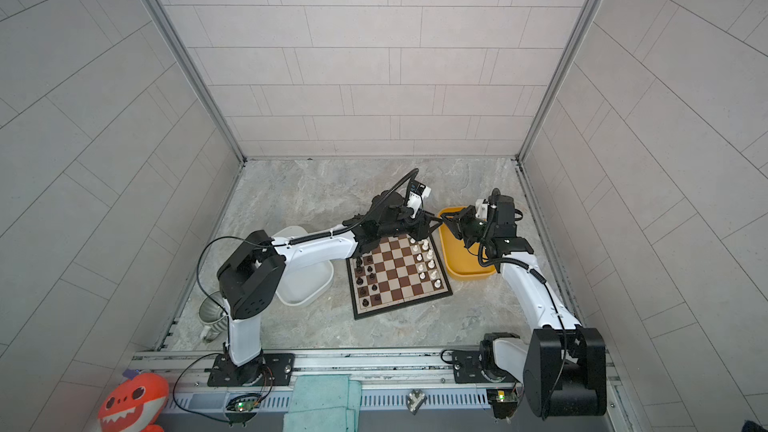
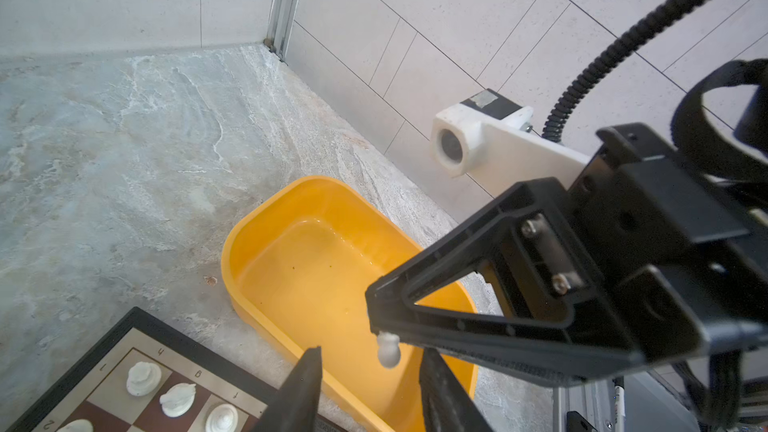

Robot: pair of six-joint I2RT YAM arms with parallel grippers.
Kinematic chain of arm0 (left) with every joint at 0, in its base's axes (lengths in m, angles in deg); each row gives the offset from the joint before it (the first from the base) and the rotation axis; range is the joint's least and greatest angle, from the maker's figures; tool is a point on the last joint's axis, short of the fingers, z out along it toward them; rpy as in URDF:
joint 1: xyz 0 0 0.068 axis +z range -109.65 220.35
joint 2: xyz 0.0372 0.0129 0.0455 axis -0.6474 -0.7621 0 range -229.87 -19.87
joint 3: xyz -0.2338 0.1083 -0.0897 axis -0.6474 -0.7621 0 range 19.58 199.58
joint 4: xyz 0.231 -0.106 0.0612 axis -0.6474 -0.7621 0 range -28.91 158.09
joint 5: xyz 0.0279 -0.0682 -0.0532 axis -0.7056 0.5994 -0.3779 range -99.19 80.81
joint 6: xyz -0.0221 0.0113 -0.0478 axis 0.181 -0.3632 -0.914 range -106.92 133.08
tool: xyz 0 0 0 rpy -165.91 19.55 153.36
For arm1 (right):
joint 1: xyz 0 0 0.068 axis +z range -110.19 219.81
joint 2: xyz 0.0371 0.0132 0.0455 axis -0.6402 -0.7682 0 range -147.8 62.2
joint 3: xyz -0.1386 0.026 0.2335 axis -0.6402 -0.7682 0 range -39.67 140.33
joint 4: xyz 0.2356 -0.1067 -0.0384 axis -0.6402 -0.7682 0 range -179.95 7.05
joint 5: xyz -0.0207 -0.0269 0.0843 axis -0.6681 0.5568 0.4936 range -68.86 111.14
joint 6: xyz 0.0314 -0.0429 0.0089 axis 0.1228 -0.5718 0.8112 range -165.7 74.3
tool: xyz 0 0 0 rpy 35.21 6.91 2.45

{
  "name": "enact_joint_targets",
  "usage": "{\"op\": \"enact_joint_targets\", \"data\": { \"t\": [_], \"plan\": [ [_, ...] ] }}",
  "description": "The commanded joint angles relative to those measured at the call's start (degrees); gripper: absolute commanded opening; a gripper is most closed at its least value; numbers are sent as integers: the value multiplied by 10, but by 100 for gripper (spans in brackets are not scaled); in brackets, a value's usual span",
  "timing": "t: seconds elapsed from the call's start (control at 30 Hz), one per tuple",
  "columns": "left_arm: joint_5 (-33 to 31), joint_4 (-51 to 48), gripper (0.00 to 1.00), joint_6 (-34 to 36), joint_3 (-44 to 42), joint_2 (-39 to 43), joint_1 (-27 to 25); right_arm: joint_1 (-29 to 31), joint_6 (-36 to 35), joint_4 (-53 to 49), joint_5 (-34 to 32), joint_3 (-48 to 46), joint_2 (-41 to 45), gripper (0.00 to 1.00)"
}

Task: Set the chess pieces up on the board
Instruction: 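Lift the pawn over the bin and grasp it with left gripper, then open right gripper and withdraw while left gripper carries pawn to board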

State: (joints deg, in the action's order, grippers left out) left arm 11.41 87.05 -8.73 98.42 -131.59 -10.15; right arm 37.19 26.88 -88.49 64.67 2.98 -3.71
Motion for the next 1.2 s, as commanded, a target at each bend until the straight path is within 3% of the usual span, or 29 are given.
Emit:
{"op": "enact_joint_targets", "data": {
  "t": [0.0, 0.57, 0.73, 0.83, 0.93, 1.07, 1.17],
  "plan": [
    [1, -1, 41, 0, 21, -7, -4, 3, 24, 18, 10, -2, 14, 4],
    [-16, 10, 18, 7, 20, -11, -6, 14, 33, 38, 22, -29, 24, 2],
    [-29, -34, 0, -3, 28, -5, -5, 14, 11, 34, 27, -28, 33, 6],
    [-29, -97, 0, -14, 20, 24, -3, 12, -38, 5, 33, -10, 37, 20],
    [-36, -178, 0, -10, -5, 71, -2, 10, -103, -36, 27, 17, 43, 46],
    [-10, -335, 0, 13, -12, 115, -4, 11, -269, -208, -42, 88, 43, 71],
    [6, -489, 0, 47, 26, 107, -13, 13, -359, -289, -121, 116, 55, 99]
  ]
}}
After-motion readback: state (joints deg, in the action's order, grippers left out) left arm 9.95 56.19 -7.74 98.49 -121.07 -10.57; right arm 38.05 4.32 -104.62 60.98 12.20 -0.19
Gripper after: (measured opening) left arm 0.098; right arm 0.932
